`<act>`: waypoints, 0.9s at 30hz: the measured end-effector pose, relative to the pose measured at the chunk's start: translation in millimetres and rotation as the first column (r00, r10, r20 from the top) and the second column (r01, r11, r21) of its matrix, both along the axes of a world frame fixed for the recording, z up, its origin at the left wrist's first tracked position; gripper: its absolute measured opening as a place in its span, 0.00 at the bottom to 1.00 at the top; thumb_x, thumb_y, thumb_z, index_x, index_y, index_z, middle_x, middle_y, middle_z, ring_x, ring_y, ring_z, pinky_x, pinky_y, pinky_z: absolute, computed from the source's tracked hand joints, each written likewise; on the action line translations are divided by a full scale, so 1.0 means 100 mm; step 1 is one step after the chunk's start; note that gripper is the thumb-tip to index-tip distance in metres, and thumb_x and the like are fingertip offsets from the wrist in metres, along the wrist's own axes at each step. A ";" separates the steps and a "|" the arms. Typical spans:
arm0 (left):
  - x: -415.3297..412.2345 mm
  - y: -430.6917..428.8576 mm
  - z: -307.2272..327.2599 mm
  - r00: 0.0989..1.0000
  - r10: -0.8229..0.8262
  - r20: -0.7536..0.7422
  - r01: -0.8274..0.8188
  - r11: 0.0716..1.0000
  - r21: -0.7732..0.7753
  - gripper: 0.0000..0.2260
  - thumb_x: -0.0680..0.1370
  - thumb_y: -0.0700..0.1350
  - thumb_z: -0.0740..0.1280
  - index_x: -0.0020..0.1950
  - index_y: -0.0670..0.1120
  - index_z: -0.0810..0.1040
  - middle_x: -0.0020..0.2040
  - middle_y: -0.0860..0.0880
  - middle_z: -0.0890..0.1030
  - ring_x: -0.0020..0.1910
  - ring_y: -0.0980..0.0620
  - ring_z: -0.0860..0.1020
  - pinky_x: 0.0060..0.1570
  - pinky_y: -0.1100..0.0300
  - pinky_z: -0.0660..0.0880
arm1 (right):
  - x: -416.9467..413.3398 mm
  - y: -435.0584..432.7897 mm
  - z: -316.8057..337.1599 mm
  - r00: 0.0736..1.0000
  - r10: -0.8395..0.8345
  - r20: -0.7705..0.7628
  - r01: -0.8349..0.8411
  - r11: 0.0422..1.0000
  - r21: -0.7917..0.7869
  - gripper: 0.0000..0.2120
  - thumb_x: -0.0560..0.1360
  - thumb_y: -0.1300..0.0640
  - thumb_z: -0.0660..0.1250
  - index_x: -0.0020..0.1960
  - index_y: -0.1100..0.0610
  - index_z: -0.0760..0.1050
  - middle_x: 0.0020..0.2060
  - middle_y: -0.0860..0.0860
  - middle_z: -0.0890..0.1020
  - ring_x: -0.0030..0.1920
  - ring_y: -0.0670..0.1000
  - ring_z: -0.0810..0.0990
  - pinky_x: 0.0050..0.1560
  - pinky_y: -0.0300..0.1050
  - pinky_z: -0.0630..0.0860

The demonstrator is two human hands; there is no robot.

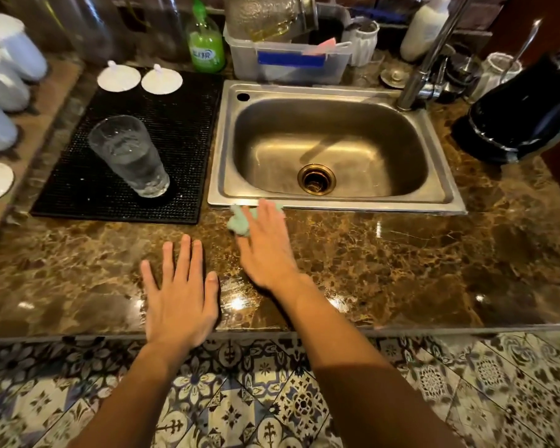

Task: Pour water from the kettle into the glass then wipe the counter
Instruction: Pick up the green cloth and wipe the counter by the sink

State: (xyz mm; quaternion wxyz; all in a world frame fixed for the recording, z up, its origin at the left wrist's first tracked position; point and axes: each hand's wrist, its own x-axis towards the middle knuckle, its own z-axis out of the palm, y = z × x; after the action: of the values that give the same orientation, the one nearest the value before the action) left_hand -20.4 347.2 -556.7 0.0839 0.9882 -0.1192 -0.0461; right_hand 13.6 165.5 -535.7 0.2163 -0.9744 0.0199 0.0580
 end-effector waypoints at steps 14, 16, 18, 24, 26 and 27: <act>-0.13 0.10 0.05 0.987 -0.104 0.123 0.128 0.970 -0.208 0.28 0.84 0.58 0.47 0.79 0.45 0.66 0.82 0.45 0.63 0.83 0.46 0.53 0.78 0.35 0.40 | -1.72 -1.10 0.27 0.939 0.324 -0.119 -0.320 0.946 0.050 0.28 0.85 0.55 0.59 0.83 0.49 0.55 0.84 0.50 0.48 0.83 0.51 0.39 0.82 0.49 0.38; -0.28 0.09 0.10 0.982 -0.137 0.129 0.165 0.956 -0.241 0.27 0.84 0.58 0.50 0.78 0.44 0.68 0.81 0.45 0.64 0.82 0.47 0.54 0.78 0.38 0.39 | -2.11 -1.09 0.33 0.953 0.255 -0.165 -0.240 0.965 0.105 0.28 0.86 0.52 0.58 0.84 0.47 0.53 0.83 0.45 0.46 0.82 0.47 0.37 0.81 0.46 0.38; -0.52 0.01 0.17 0.987 -0.136 0.089 0.158 0.931 -0.330 0.26 0.84 0.57 0.52 0.76 0.44 0.71 0.79 0.45 0.68 0.81 0.48 0.58 0.79 0.40 0.44 | -2.43 -1.02 0.43 0.966 0.073 -0.248 -0.007 0.966 0.258 0.28 0.86 0.51 0.58 0.84 0.50 0.55 0.82 0.45 0.52 0.82 0.45 0.47 0.81 0.43 0.47; -1.42 -0.78 0.82 0.892 -0.152 -0.426 -0.231 0.656 -0.719 0.13 0.84 0.54 0.59 0.62 0.52 0.79 0.57 0.47 0.84 0.58 0.48 0.81 0.56 0.64 0.76 | -2.94 -1.03 0.99 0.633 -0.360 -0.686 0.631 -0.273 0.726 0.14 0.83 0.58 0.61 0.63 0.63 0.78 0.59 0.62 0.84 0.59 0.60 0.81 0.63 0.55 0.75; -1.69 -1.19 1.08 0.728 -0.204 -0.655 -0.493 0.508 -0.706 0.15 0.82 0.55 0.61 0.60 0.48 0.81 0.57 0.46 0.85 0.59 0.44 0.82 0.58 0.57 0.79 | -3.03 -1.20 1.26 0.642 -0.303 -0.704 0.484 -0.553 0.679 0.17 0.78 0.57 0.64 0.64 0.63 0.77 0.60 0.64 0.84 0.63 0.63 0.81 0.66 0.61 0.74; -1.82 -1.40 1.21 0.623 -0.249 -0.742 -0.619 0.422 -0.662 0.19 0.80 0.58 0.62 0.60 0.46 0.81 0.58 0.45 0.85 0.59 0.43 0.83 0.60 0.51 0.80 | -3.07 -1.30 1.39 0.665 -0.301 -0.683 0.428 -0.595 0.680 0.19 0.76 0.57 0.65 0.65 0.63 0.77 0.60 0.64 0.85 0.63 0.62 0.82 0.65 0.61 0.74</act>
State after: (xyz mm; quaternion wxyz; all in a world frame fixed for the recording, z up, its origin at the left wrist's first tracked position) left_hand -202.4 207.0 -435.6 0.6332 0.6772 0.0477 -0.3717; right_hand -293.1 35.8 -396.6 0.8944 -0.2541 0.3681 -0.0073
